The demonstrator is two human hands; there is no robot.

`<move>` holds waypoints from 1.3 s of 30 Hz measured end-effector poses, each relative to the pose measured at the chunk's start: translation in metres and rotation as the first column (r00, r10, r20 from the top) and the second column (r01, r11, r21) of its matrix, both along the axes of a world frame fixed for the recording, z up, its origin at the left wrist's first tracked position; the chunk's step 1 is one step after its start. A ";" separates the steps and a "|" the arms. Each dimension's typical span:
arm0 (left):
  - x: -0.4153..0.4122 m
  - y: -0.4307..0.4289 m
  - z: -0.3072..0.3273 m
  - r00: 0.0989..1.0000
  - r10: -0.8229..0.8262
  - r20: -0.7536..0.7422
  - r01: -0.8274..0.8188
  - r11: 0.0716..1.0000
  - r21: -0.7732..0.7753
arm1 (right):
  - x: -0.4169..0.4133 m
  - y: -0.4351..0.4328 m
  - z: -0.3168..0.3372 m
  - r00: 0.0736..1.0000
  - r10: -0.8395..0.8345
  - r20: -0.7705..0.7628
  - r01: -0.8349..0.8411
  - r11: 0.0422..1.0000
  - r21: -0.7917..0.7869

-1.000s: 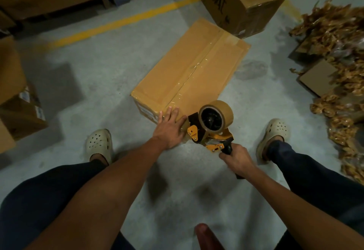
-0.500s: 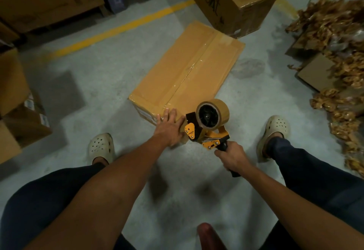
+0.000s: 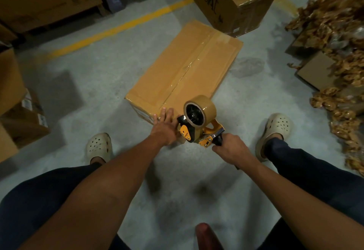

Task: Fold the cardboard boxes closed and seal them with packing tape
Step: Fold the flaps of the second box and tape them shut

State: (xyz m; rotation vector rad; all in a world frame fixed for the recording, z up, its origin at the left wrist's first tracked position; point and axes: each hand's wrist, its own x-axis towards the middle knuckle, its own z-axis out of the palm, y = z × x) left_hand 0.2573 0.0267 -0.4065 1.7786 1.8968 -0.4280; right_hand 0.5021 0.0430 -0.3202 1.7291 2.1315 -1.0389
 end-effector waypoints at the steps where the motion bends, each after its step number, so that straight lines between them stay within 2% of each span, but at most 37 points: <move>1: 0.000 0.000 0.001 1.000 -0.004 -0.003 0.004 1.000 0.005 | -0.001 0.001 0.001 1.000 -0.011 -0.009 0.010 1.000 -0.010; 14: -0.001 0.002 -0.006 0.999 0.039 -0.004 -0.039 0.998 0.045 | 0.012 -0.004 -0.011 0.998 -0.059 -0.025 0.057 0.994 -0.096; 20: 0.002 0.004 -0.004 0.997 0.068 0.030 -0.069 0.997 0.043 | 0.014 -0.008 -0.022 0.932 -0.357 -0.069 0.320 0.896 -0.307; 24: 0.001 0.004 -0.004 0.998 0.055 0.036 -0.057 0.997 0.049 | 0.032 -0.019 -0.037 0.964 -0.264 0.035 0.264 0.932 -0.250; 26: 0.001 0.004 -0.006 0.997 0.067 0.040 -0.069 0.996 0.049 | 0.032 -0.020 -0.044 0.951 -0.308 0.015 0.301 0.916 -0.264; 29: 0.013 0.006 -0.004 0.989 0.133 0.060 -0.137 0.988 0.070 | 0.028 -0.011 -0.046 0.887 -0.459 -0.051 0.421 0.850 -0.316; 31: 0.028 0.008 -0.003 0.984 0.164 0.073 -0.175 0.968 0.180 | 0.027 -0.006 -0.046 0.810 -0.580 -0.093 0.509 0.772 -0.381; 34: 0.042 0.005 -0.016 1.000 -0.016 0.008 0.012 0.930 0.368 | 0.025 -0.002 -0.047 0.692 -0.713 -0.113 0.582 0.643 -0.498; 36: 0.041 0.005 -0.031 0.987 -0.142 -0.075 0.160 0.915 0.370 | 0.025 0.001 -0.049 0.632 -0.769 -0.097 0.601 0.565 -0.566; 39: 0.044 0.010 -0.042 0.981 -0.131 -0.141 0.174 0.920 0.352 | 0.026 0.005 -0.051 0.542 -0.838 -0.071 0.592 0.440 -0.675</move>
